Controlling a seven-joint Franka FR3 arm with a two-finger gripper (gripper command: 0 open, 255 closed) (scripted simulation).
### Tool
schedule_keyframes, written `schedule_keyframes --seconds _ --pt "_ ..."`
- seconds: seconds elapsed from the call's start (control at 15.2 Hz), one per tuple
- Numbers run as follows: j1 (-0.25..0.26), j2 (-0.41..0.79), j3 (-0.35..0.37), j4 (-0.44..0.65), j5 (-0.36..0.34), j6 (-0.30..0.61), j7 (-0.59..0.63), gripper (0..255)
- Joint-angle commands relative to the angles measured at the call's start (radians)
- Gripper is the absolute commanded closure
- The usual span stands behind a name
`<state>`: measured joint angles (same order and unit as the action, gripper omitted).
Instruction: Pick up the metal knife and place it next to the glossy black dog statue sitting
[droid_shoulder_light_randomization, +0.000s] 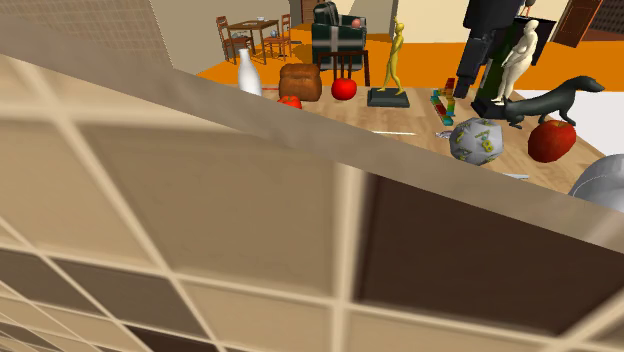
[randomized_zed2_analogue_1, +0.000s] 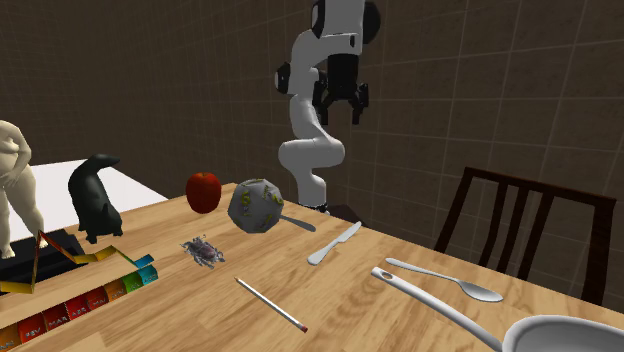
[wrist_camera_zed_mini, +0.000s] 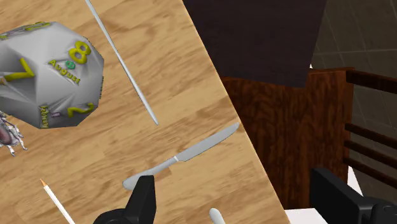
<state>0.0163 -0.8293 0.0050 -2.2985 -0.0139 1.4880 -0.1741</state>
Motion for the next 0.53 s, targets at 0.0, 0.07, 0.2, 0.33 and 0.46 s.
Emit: schedule_keyframes --seconds 0.0,0.07,0.2,0.33,0.46 --pt "0.0 0.0 0.0 0.0 0.0 0.0 0.0 0" --pt "-0.016 0.013 0.009 -0.023 0.011 0.031 0.047 0" --pt "-0.049 0.041 0.027 -0.065 0.033 0.093 0.139 0" --pt "-0.081 0.075 0.044 -0.104 0.054 0.157 0.229 0" --pt "-0.111 0.112 0.06 -0.139 0.075 0.222 0.318 0"
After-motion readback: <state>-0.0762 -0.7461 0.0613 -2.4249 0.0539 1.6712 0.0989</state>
